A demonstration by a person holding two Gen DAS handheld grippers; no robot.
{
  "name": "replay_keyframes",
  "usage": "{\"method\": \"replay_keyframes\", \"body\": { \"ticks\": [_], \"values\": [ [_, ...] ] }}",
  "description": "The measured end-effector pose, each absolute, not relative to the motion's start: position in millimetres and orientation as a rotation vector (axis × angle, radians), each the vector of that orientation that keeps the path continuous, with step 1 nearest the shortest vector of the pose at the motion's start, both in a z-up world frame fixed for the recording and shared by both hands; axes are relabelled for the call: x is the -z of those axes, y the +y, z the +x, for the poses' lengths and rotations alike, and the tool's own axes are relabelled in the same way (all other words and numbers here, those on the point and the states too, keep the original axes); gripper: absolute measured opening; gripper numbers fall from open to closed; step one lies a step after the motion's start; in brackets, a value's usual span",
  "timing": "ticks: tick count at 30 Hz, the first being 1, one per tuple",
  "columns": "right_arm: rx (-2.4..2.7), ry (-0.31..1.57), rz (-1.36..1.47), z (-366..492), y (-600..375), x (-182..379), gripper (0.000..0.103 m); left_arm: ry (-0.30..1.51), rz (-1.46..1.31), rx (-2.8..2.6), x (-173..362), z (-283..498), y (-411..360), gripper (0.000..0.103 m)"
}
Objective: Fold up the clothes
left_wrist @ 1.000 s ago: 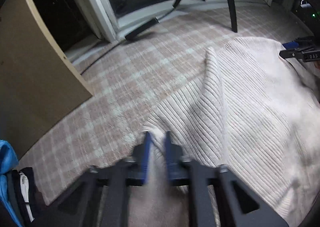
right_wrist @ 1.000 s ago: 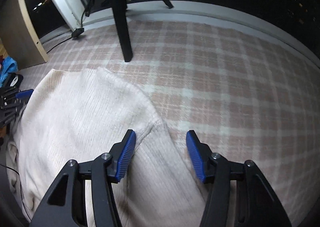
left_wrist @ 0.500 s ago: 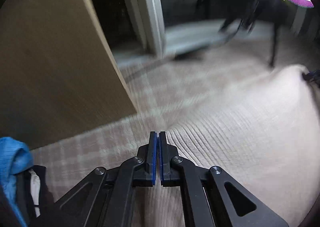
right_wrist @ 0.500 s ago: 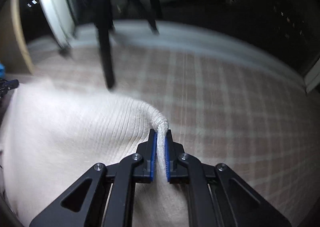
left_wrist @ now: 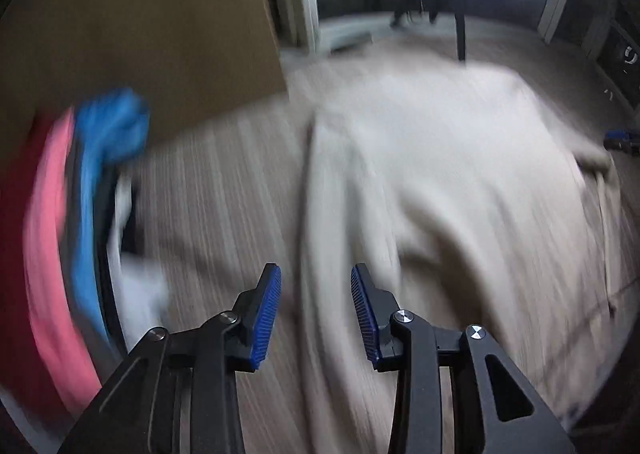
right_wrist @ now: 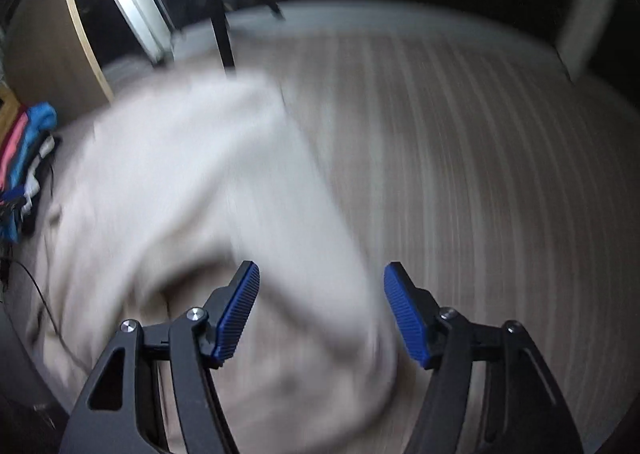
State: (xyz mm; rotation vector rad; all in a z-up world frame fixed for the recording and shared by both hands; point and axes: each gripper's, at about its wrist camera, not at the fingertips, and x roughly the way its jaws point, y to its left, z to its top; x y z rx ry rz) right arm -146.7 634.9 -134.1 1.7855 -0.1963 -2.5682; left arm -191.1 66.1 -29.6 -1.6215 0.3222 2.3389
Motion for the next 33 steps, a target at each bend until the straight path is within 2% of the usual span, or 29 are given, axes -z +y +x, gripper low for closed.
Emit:
{"method": "replay_keyframes", "body": {
  "ticks": [2,6,11,13,14,15,16,17,19,20,21,27,29,31,33],
  "values": [
    [2.547,-0.258,1.856,-115,631,150,0.064,0.296,-1.680,-2.312,45,-161,65,0.035],
    [2.548,-0.363,1.921,-73,615,168,0.064,0.396,-1.746,-2.336,65,-115,66,0.035],
    [2.548,-0.310,1.949,-59,591,171,0.064,0.404,-1.815,-2.348,83,-86,47,0.036],
    [2.554,-0.256,1.966,-58,582,173,0.068,0.405,-1.802,-2.340,89,-82,46,0.036],
    [2.562,-0.219,1.971,-59,579,174,0.070,0.405,-1.793,-2.336,92,-81,45,0.033],
    [2.572,-0.182,1.975,-60,576,175,0.070,0.386,-1.763,-2.332,92,-81,45,0.025],
    [2.580,-0.162,1.967,-60,574,175,0.070,0.356,-1.750,-2.320,92,-82,45,0.008],
    [2.586,-0.136,1.944,-59,573,174,0.070,0.334,-1.747,-2.319,92,-84,43,0.004],
    [2.585,-0.072,1.894,-57,571,172,0.064,0.296,-1.750,-2.318,90,-88,38,0.003],
    [2.578,-0.039,1.871,-57,570,171,0.041,0.285,-1.746,-2.323,87,-89,34,0.003],
    [2.561,-0.021,1.866,-56,572,167,0.010,0.280,-1.726,-2.346,79,-90,29,0.003],
    [2.662,0.108,1.863,-44,614,130,0.009,0.292,-1.672,-2.496,32,-96,-13,0.003],
    [2.730,0.167,1.869,-41,632,115,0.009,0.355,-1.678,-2.562,20,-99,-32,0.003],
    [2.849,0.361,1.943,-44,654,104,0.010,0.461,-1.756,-2.588,23,-108,-45,0.009],
    [2.854,0.445,2.104,-44,683,103,0.018,0.594,-1.830,-2.611,30,-115,-56,0.009]
  ]
}}
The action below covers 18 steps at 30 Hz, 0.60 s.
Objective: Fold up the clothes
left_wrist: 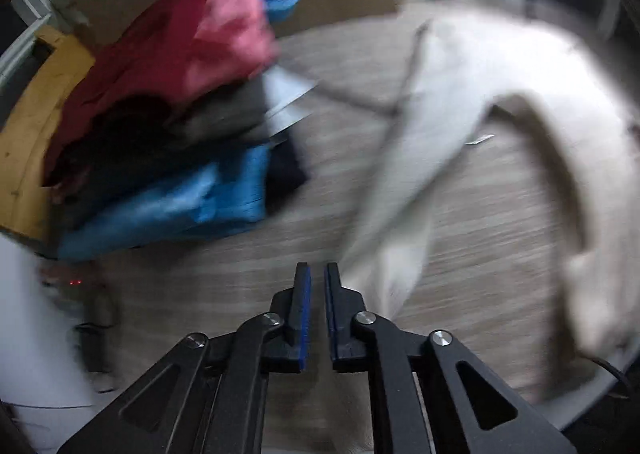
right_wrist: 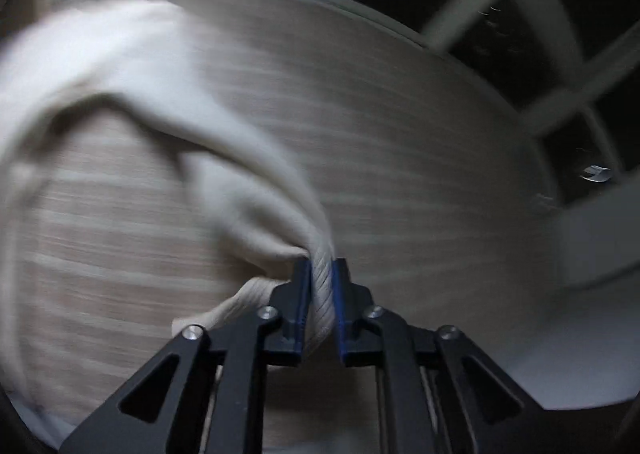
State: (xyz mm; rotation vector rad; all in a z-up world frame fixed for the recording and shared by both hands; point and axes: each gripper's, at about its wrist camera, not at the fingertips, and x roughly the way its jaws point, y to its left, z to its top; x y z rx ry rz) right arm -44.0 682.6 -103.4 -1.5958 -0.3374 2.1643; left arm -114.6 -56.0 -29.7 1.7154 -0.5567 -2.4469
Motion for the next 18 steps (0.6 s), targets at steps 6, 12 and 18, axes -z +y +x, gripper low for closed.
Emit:
{"method": "replay_keyframes", "body": {
  "ticks": [6,12,18],
  "values": [
    [-2.460,-0.019,-1.691,7,642,79,0.043,-0.334,1.782,2.650,14,-64,-51,0.018],
    [-2.748,0.172,-1.975,38,529,117,0.046,-0.330,2.077,2.941,44,-11,42,0.026],
    [-2.727,0.172,-2.079,35,500,151,0.046,-0.491,2.193,2.959,75,3,94,0.027]
  ]
}}
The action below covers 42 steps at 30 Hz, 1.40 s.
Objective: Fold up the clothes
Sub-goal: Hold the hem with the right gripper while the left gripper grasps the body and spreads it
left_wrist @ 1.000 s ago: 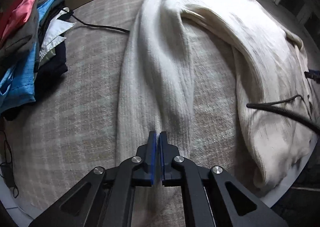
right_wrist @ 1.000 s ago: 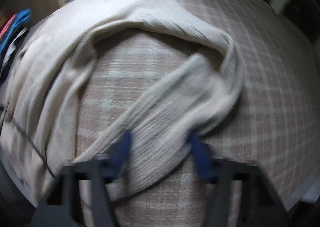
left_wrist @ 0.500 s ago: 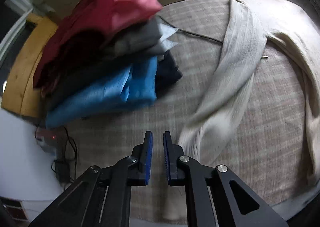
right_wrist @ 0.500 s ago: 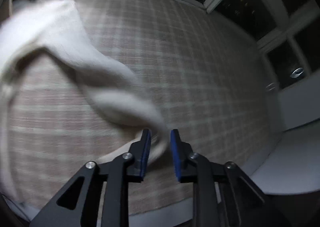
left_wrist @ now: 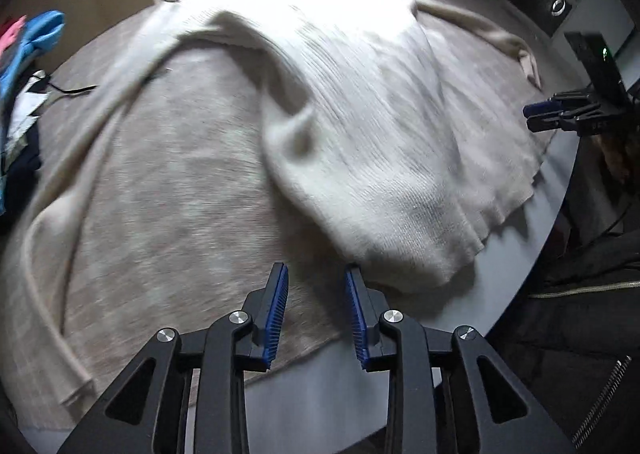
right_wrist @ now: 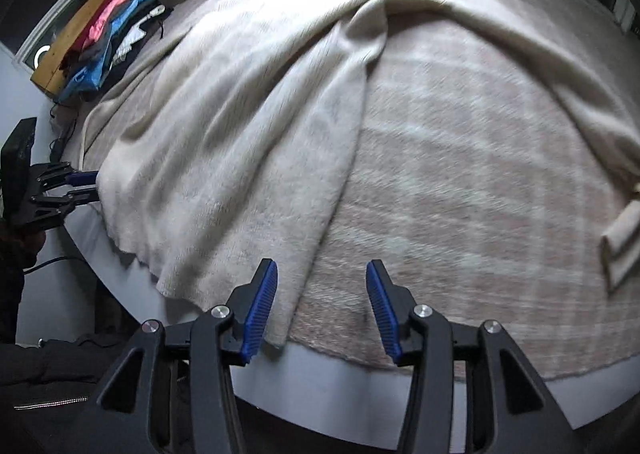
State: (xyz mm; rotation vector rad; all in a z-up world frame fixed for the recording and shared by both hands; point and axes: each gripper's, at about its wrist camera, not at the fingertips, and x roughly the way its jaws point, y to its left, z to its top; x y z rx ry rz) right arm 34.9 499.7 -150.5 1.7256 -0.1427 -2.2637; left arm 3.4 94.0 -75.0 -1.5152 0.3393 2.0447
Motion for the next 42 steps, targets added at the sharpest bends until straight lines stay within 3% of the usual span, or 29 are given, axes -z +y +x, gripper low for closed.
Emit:
{"method": "replay_keyframes", "body": {
  "ticks": [5,6,7,8,12,18,23,26,27,34,38,40,42],
  "values": [
    [2.242,-0.104,1.673,33,493,162,0.044,0.267,-1.455,-2.010,70,-2,108,0.023],
    [2.239,-0.097,1.661,32,493,164,0.028,0.245,-1.440,-2.004,68,0,110,0.008],
    [2.209,-0.117,1.658,32,492,165,0.016,0.224,-1.424,-1.998,65,1,112,0.000],
    [2.180,-0.150,1.654,32,491,167,0.006,0.211,-1.418,-1.999,64,0,114,0.000],
    [2.237,-0.168,1.574,33,503,138,0.004,0.157,-1.391,-2.043,40,-11,115,0.000],
    [2.429,-0.274,1.355,51,562,39,0.004,0.163,-1.288,-2.163,-23,-11,82,0.000],
    [2.479,-0.177,1.513,50,549,72,0.004,0.053,-1.484,-2.056,22,-12,94,0.004],
    [2.452,-0.174,1.596,48,546,100,0.004,0.020,-1.536,-1.995,44,-3,115,0.027],
    [2.445,-0.171,1.617,46,547,107,0.004,0.040,-1.543,-1.993,47,-1,123,0.032],
    [2.504,-0.201,1.661,37,569,119,0.004,0.379,-1.532,-2.004,72,15,169,0.035],
    [2.552,-0.263,1.676,29,588,123,0.004,0.463,-1.506,-1.972,89,16,186,0.033],
    [2.542,-0.232,1.686,27,585,125,0.004,0.433,-1.495,-1.974,87,12,183,0.004],
    [2.527,-0.201,1.693,25,580,127,0.004,0.360,-1.515,-1.988,81,9,168,0.002]
  ]
}}
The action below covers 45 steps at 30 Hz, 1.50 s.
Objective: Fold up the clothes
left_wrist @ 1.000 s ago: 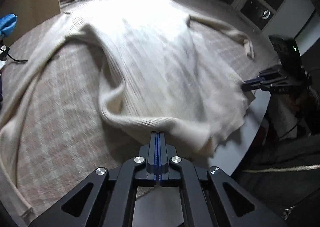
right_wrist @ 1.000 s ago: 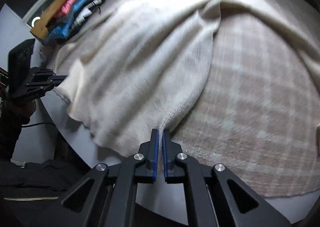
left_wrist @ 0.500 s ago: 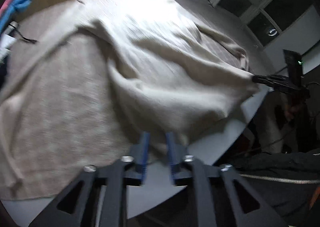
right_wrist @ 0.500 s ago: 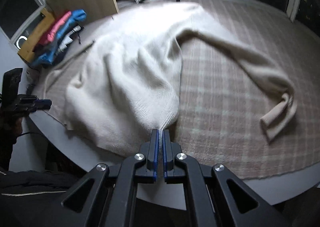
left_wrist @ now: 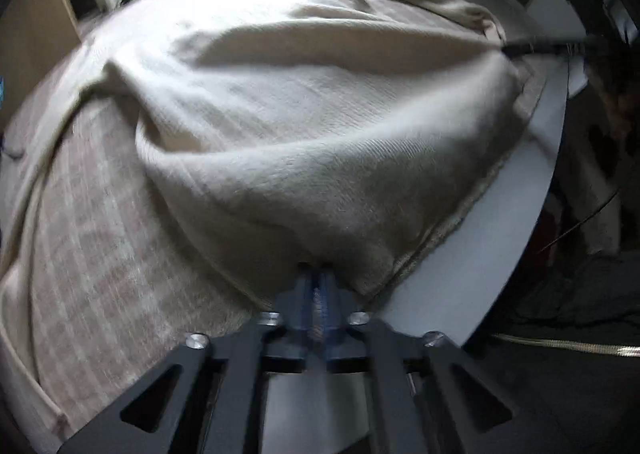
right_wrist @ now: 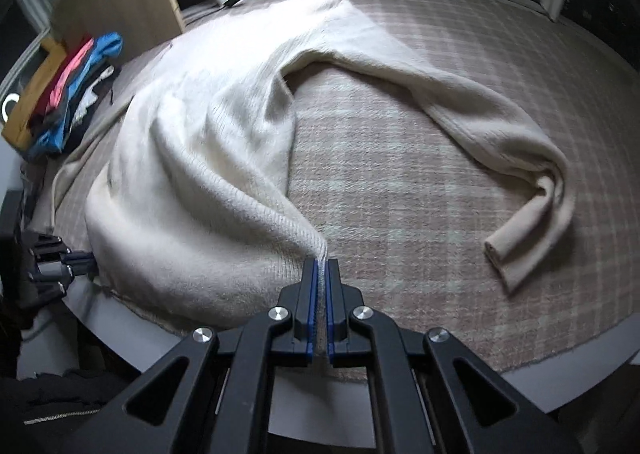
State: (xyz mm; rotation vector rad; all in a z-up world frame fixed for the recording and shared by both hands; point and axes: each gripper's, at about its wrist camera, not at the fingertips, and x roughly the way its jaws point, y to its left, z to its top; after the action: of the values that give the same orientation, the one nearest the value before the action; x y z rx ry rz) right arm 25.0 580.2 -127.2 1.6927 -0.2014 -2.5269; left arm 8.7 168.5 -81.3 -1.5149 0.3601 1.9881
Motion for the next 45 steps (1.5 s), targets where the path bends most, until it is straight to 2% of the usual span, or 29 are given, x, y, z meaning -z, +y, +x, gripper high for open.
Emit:
{"method": "replay_keyframes", "body": {
  "ticks": [5,8,9,10,12,18,20,21,22,25,30,33,36,38,40,42,43,44,45],
  "values": [
    [2.502,-0.235,1.689,25,581,129,0.004,0.236,-1.583,-2.058,65,21,110,0.002],
    [2.459,-0.233,1.703,28,576,135,0.004,0.211,-1.596,-2.070,58,26,103,0.000],
    [2.450,-0.216,1.716,28,573,138,0.004,0.227,-1.585,-2.071,57,25,110,0.007],
    [2.440,-0.202,1.728,28,571,141,0.004,0.246,-1.572,-2.074,57,23,117,0.022],
    [2.416,-0.200,1.747,26,568,146,0.004,0.266,-1.564,-2.077,58,21,130,0.039],
    [2.405,-0.178,1.748,27,563,147,0.004,0.355,-1.618,-2.082,77,5,157,0.037],
    [2.404,-0.173,1.747,28,563,148,0.004,0.432,-1.579,-2.093,81,5,165,0.023],
    [2.404,-0.174,1.747,28,563,148,0.004,0.436,-1.571,-2.083,80,4,165,0.007],
    [2.404,-0.176,1.746,27,563,147,0.004,0.433,-1.565,-2.068,79,3,165,0.006],
    [2.401,-0.195,1.729,28,563,142,0.004,0.304,-1.576,-2.057,65,0,146,0.005],
    [2.404,-0.198,1.619,32,547,109,0.004,0.008,-1.501,-2.153,-2,19,79,0.005],
    [2.394,-0.238,1.529,37,536,91,0.004,-0.155,-1.493,-2.172,-12,33,48,0.005],
    [2.371,-0.153,1.669,34,533,119,0.004,-0.129,-1.668,-2.104,34,29,55,0.004],
    [2.307,-0.121,1.787,32,536,143,0.004,-0.032,-1.766,-2.068,51,22,59,0.001],
    [2.216,-0.092,1.881,29,538,157,0.008,-0.011,-1.756,-2.082,43,11,54,0.004],
    [2.240,-0.089,1.854,22,545,148,0.019,0.074,-1.674,-2.180,20,-11,49,0.008],
    [2.254,-0.096,1.834,17,549,143,0.023,0.115,-1.633,-2.215,11,-27,49,0.015],
    [2.283,-0.153,1.779,7,558,135,0.032,0.155,-1.592,-2.245,2,-44,49,0.019],
    [2.311,-0.211,1.727,-4,567,127,0.036,0.154,-1.584,-2.247,1,-64,50,0.023]
  ]
}}
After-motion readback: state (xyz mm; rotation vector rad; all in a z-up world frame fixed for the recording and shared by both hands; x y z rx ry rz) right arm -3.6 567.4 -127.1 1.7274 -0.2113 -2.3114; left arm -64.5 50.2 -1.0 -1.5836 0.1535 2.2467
